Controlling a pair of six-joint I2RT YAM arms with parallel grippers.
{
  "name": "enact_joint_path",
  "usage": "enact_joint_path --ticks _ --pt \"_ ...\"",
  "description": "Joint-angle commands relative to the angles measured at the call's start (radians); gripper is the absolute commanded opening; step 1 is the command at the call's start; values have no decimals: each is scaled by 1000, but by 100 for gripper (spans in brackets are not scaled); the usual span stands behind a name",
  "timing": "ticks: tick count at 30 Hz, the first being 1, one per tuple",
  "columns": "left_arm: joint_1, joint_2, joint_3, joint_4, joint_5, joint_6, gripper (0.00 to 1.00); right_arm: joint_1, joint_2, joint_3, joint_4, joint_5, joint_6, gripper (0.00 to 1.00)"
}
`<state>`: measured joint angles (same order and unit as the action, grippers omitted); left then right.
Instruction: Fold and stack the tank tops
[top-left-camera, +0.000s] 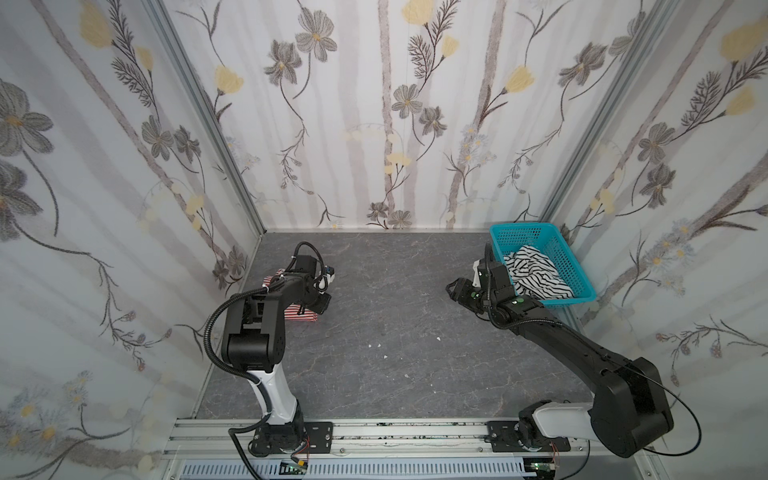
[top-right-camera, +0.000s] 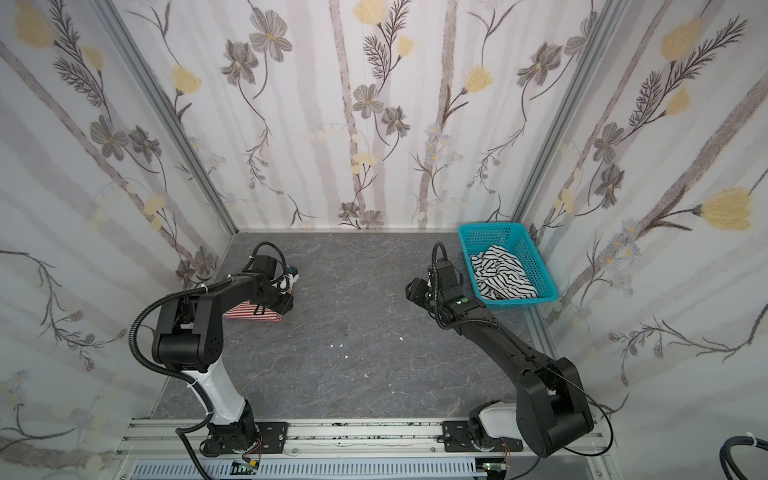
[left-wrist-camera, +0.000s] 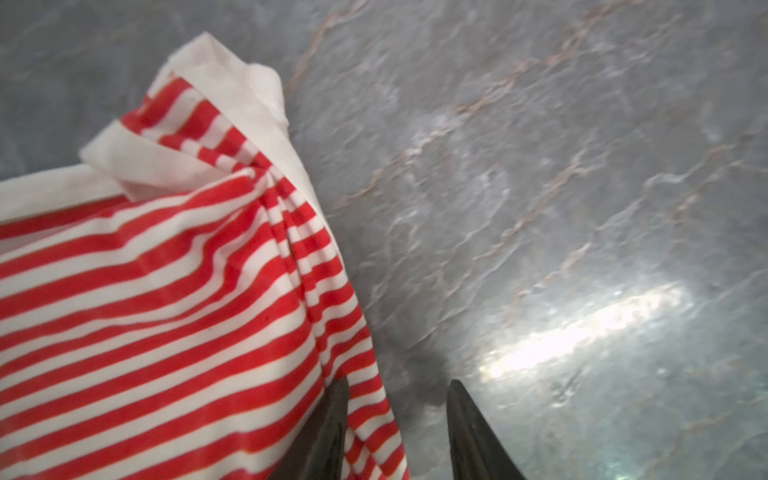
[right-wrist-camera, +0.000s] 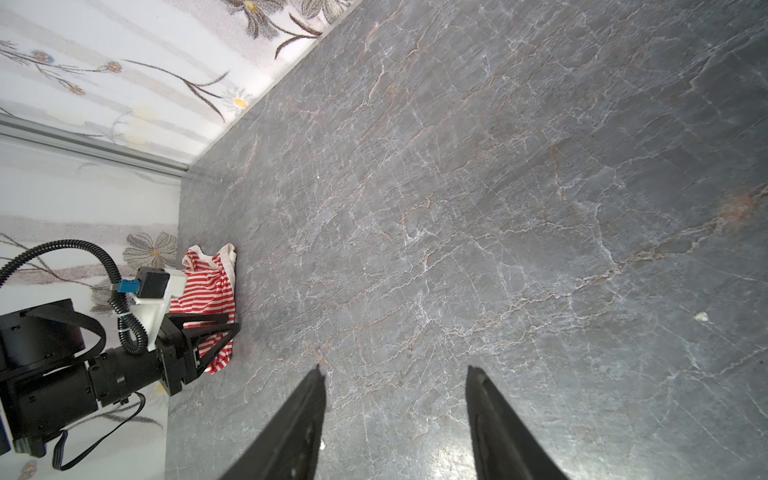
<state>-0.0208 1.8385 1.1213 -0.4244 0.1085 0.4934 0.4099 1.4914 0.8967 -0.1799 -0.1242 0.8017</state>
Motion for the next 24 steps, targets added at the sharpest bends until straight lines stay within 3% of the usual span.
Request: enact_joint_path --ticks 1,7,15,20,24 --pt "11 -3 19 -1 -4 25 42 -21 -12 25 -22 27 -32 56" --pt "15 4 40 4 -20 -1 42 -138 -57 86 -150 91 -120 57" --pt "-49 -79 41 5 124 -87 44 -374 34 272 -268 170 -225 71" --pt "-98 -189 29 52 282 -197 62 -517 228 442 -338 184 -284 76" --pt "-162 -246 30 80 296 -226 73 -615 347 499 -345 138 -304 77"
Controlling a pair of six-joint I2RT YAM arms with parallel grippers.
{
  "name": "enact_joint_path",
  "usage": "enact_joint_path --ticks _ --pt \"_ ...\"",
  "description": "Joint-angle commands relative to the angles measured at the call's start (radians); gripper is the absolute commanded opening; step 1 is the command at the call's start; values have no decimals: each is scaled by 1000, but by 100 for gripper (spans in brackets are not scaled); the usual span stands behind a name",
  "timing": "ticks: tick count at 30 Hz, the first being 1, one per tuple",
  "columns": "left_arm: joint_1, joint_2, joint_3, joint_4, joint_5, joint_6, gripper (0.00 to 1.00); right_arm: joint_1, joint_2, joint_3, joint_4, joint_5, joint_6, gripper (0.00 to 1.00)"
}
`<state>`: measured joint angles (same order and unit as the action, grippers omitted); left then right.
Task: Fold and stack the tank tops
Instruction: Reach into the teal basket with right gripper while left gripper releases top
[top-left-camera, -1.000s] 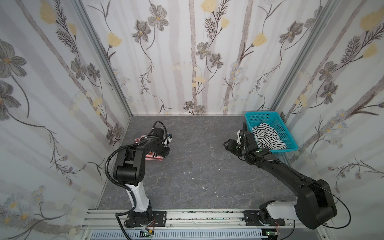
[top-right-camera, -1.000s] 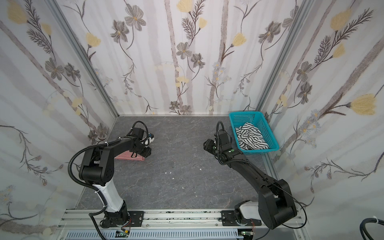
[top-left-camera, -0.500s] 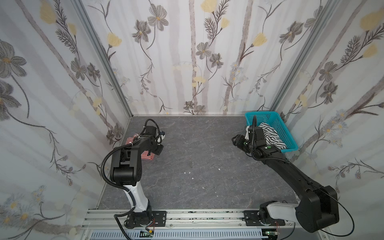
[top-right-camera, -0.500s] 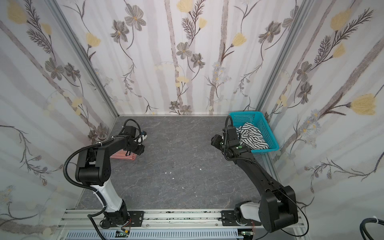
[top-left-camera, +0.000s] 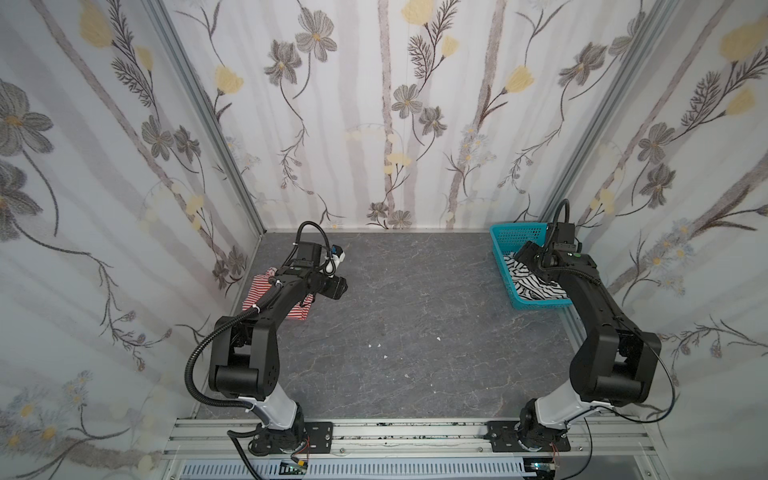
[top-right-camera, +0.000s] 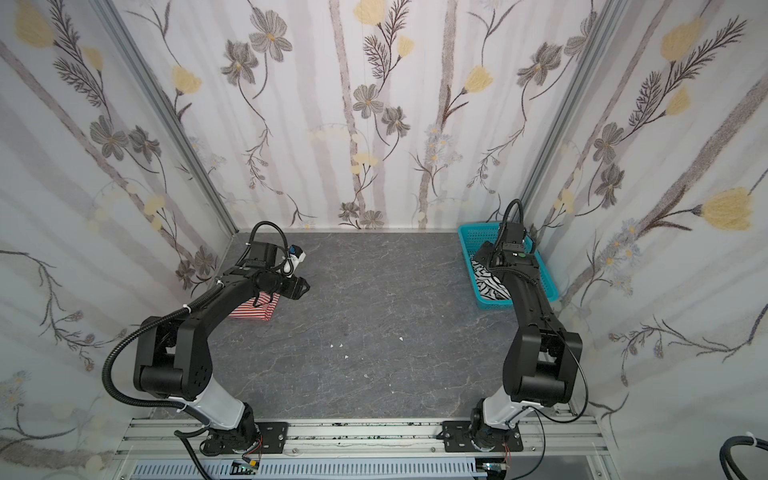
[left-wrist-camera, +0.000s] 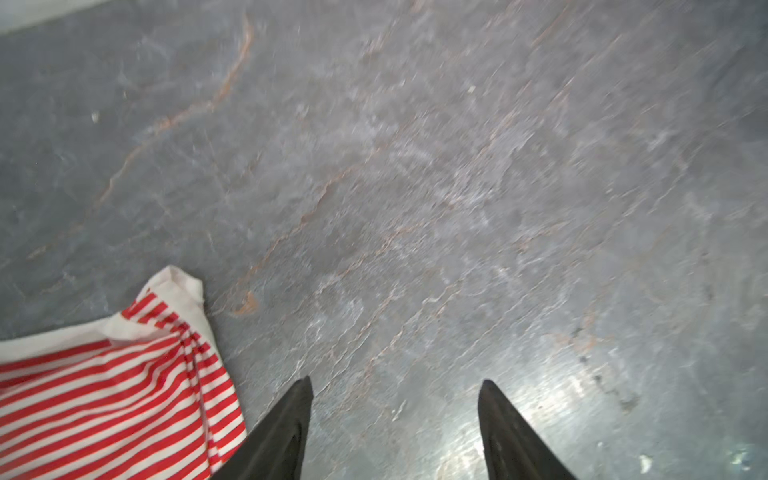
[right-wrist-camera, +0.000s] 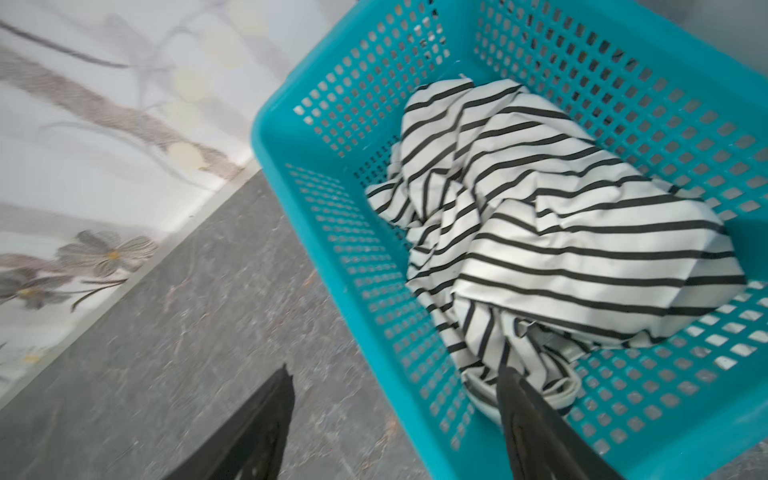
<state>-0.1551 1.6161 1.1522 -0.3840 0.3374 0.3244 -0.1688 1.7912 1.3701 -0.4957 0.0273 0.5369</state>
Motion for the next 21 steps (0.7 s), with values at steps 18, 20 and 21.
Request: enact_joint_path --ticks 18,20,21 --pt "-219 -83 -116 189 24 -106 100 -177 490 387 -187 23 -103 78" --pt "-222 -92 -133 206 12 -130 100 -176 514 416 -206 12 -104 78" --pt "-222 -98 -144 214 15 -133 100 -176 518 417 -205 5 -105 77"
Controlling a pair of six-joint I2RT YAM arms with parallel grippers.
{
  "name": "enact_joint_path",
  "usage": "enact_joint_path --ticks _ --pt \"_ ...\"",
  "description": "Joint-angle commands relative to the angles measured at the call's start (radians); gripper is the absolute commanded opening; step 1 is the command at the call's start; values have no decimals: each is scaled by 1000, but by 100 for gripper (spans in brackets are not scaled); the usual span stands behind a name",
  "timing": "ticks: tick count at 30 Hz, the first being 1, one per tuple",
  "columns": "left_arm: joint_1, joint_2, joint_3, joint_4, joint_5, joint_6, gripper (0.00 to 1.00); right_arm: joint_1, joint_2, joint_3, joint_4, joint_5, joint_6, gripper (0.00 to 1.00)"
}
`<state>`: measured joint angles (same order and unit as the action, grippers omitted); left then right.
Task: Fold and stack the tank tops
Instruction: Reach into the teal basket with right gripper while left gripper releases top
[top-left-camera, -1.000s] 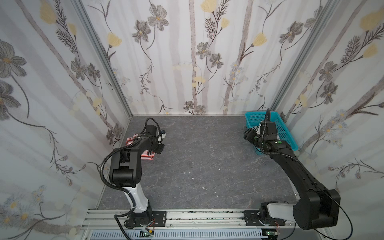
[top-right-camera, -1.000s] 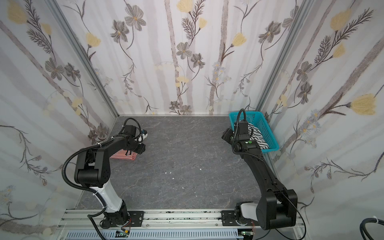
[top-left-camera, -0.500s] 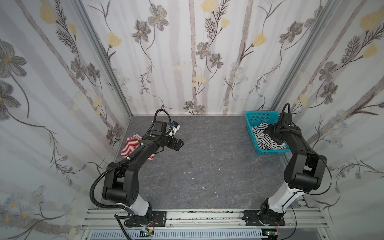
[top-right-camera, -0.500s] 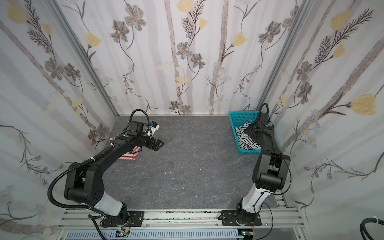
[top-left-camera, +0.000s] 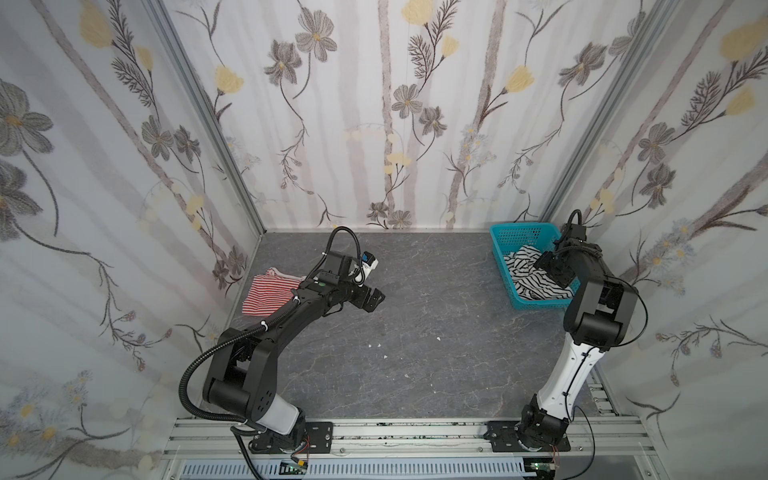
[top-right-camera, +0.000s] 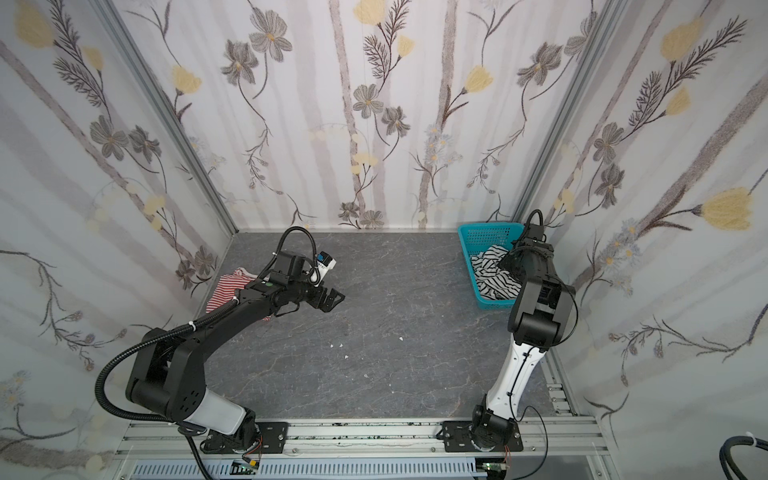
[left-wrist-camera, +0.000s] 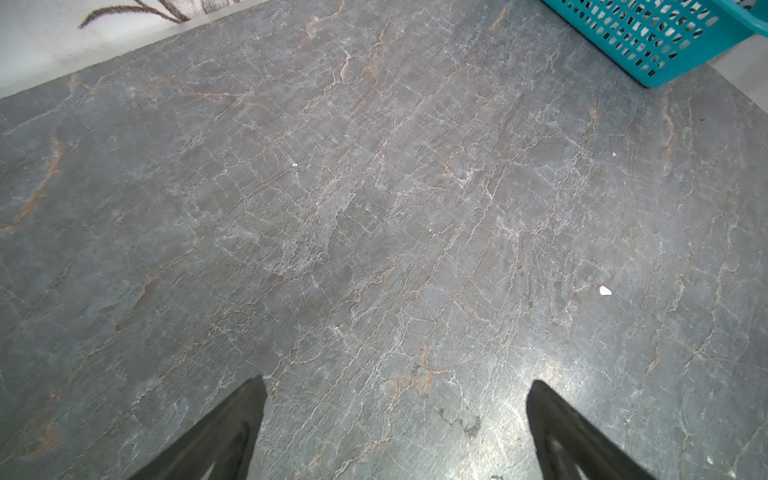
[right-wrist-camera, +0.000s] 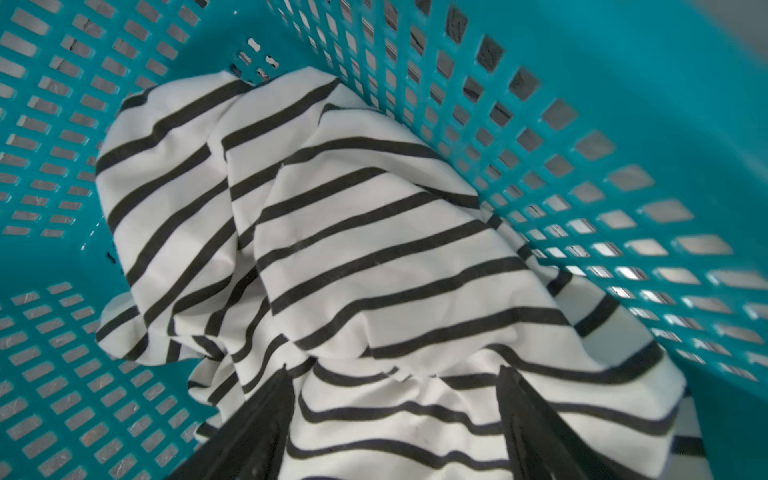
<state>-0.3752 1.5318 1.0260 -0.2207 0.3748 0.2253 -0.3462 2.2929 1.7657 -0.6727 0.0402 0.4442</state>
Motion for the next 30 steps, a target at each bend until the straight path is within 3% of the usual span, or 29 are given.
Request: enact_joint_path --ticks 1,5,9,24,30 --pt "-3 -27 -33 65 -14 -23 100 1 15 22 -28 -7 -12 77" --pt "-42 -67 -107 164 -180 -41 100 3 12 12 -23 0 -19 77" --pt "-45 -98 -158 245 -237 -85 100 4 17 8 -22 -6 -29 77" --pt "-36 -76 -173 262 -330 -76 100 16 54 9 -14 -34 -37 77" --pt "-28 -27 -145 211 -312 -34 100 21 54 10 -9 -40 -36 76"
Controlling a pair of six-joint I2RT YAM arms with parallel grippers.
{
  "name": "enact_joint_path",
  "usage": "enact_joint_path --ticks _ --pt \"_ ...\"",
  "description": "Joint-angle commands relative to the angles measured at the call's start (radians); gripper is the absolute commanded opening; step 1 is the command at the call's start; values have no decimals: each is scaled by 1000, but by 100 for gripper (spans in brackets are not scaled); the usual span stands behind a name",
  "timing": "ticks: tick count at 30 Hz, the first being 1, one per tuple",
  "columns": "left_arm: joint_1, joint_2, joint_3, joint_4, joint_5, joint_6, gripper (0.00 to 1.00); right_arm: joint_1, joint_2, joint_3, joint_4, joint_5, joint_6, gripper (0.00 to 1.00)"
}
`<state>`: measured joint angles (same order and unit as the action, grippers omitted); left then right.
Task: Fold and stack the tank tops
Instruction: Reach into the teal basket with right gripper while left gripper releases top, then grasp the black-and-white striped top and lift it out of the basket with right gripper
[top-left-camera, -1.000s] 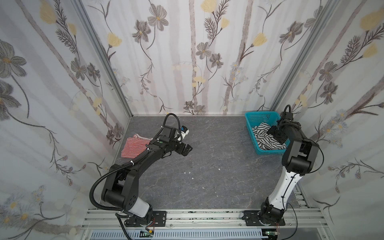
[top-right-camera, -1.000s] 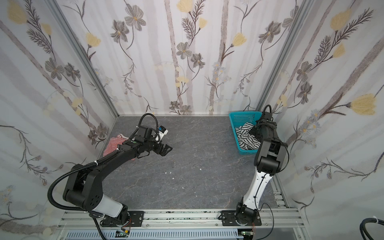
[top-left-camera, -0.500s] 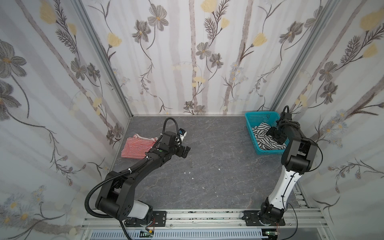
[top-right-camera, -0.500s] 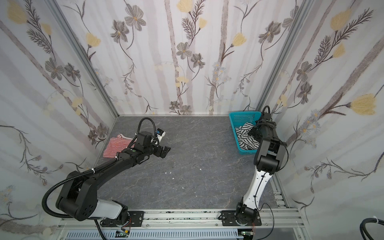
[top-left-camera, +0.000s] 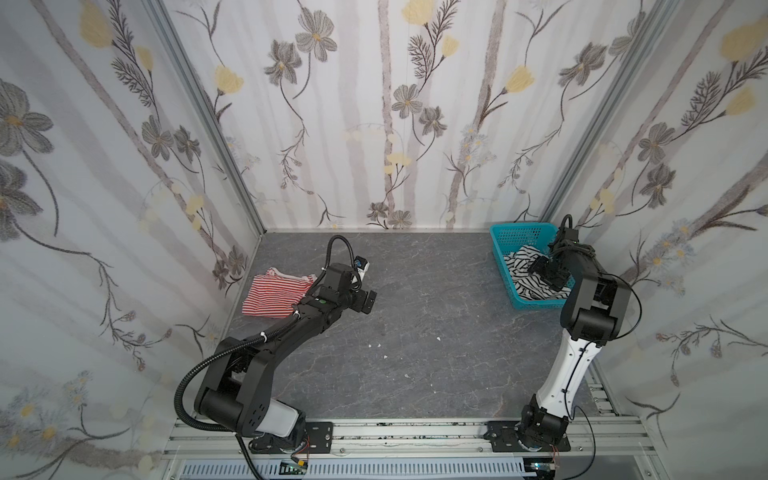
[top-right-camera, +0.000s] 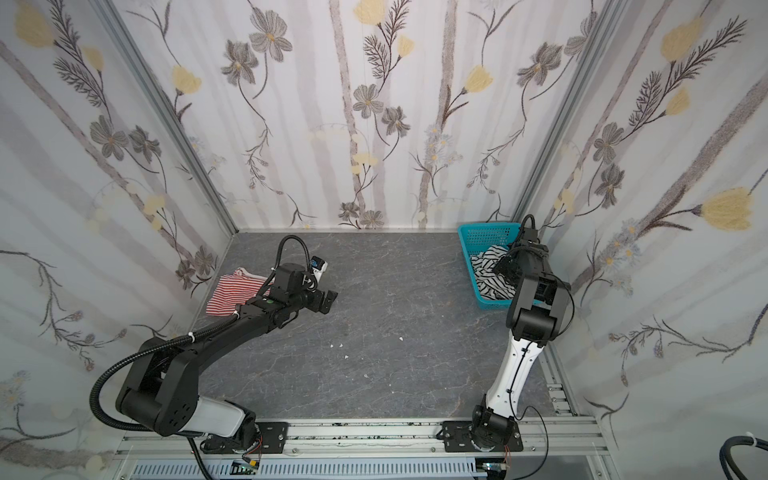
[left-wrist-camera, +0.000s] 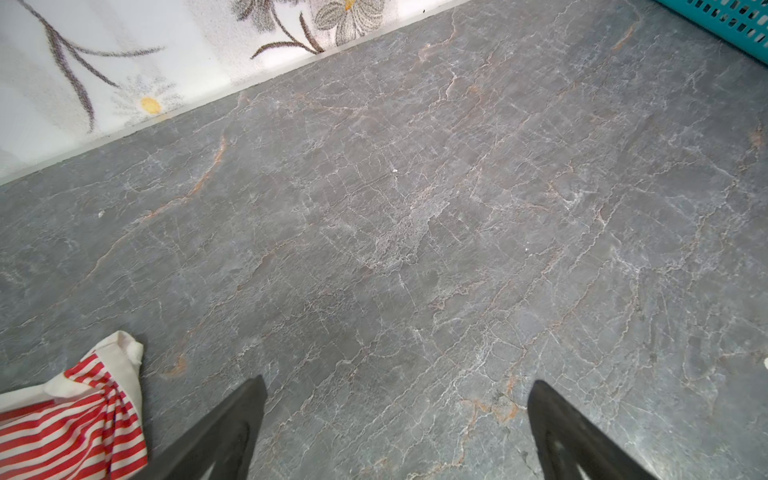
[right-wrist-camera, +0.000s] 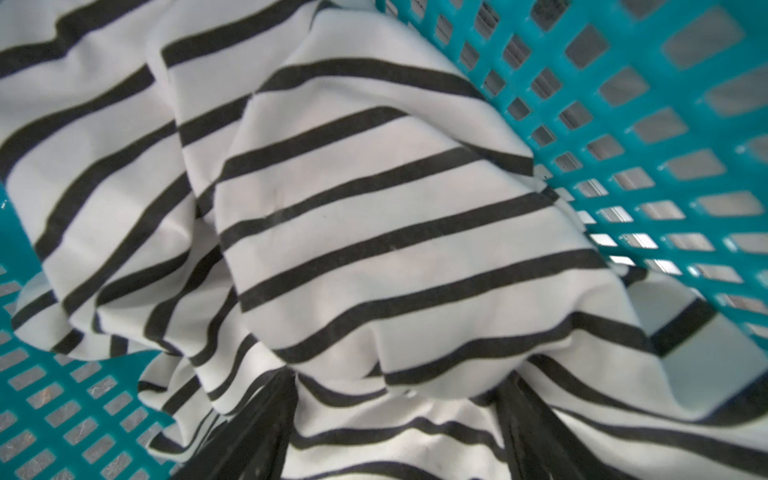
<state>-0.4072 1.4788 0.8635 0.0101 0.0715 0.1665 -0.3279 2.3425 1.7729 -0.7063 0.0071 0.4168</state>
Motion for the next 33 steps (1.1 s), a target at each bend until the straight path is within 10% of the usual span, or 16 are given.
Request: enact_joint_path --ticks 1,8,13,33 --pt "9 36 20 -23 -19 25 100 4 8 3 27 -7 -10 76" --pt "38 49 25 -28 -17 28 100 8 38 5 24 -9 -11 67" --pt "58 27 25 -38 -8 27 100 10 25 -2 23 -29 -14 1" --pt "279 -25 43 -81 80 12 100 159 -828 -142 223 -250 114 0"
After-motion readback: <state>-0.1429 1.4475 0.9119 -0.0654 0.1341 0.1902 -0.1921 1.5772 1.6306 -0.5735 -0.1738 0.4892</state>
